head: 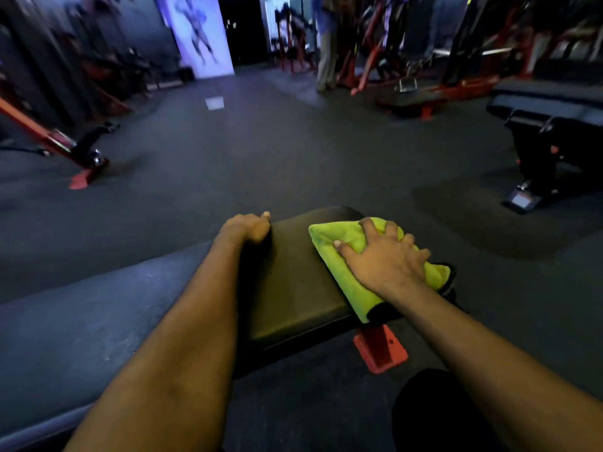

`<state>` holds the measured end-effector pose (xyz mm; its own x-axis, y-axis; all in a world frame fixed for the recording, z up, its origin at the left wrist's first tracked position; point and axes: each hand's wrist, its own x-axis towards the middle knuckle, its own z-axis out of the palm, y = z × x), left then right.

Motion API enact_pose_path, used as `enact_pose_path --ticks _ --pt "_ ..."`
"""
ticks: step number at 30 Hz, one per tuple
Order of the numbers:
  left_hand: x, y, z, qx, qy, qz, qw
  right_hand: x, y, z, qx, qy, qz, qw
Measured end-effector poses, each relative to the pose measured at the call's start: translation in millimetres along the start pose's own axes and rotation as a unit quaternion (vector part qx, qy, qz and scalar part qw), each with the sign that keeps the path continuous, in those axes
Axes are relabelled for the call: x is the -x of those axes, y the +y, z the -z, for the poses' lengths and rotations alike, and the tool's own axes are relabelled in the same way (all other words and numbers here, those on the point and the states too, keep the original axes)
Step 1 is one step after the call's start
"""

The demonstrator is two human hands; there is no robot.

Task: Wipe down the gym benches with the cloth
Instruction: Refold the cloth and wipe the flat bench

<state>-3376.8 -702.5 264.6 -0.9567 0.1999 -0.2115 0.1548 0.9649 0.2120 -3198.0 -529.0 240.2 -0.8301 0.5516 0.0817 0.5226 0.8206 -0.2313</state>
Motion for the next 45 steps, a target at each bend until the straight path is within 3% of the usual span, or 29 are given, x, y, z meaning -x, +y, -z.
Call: enact_pose_path --ticks 6,12,19,24,29,36,41,43,45 --pt "33.6 3.0 9.7 0.008 -0.029 -0.028 0.999 34.9 12.6 18.0 -0.005 -0.004 0.052 0.999" --pt "26.7 -2.1 0.4 0.012 -0.009 -0.045 0.999 8.1 8.7 11.7 -0.005 -0.048 0.055 0.997" --pt "14.5 -3.8 5.9 0.013 -0.04 -0.042 0.998 31.6 13.6 4.9 0.024 -0.003 0.091 0.996" --pt "12.2 -6.5 0.6 0.009 -0.024 -0.051 0.998 -15.5 -1.4 9.3 -0.01 -0.061 0.081 0.995" --pt "9.6 -9.6 1.2 0.011 -0.025 -0.053 0.998 29.4 17.9 5.6 0.02 -0.012 0.132 0.991" --pt "9.8 -13.4 1.3 0.014 -0.03 -0.064 0.997 -47.6 -13.1 2.3 -0.026 -0.071 0.066 0.995" --pt "6.3 -11.8 5.2 0.038 -0.05 -0.068 0.996 -4.6 17.0 1.5 -0.003 -0.016 0.174 0.985" --pt "6.1 -11.4 4.9 0.04 -0.056 -0.068 0.995 -15.8 30.6 2.6 -0.046 -0.034 0.149 0.987" --pt "6.4 -12.7 5.1 0.045 -0.057 -0.066 0.995 -48.6 19.6 6.2 -0.07 -0.084 0.067 0.992"
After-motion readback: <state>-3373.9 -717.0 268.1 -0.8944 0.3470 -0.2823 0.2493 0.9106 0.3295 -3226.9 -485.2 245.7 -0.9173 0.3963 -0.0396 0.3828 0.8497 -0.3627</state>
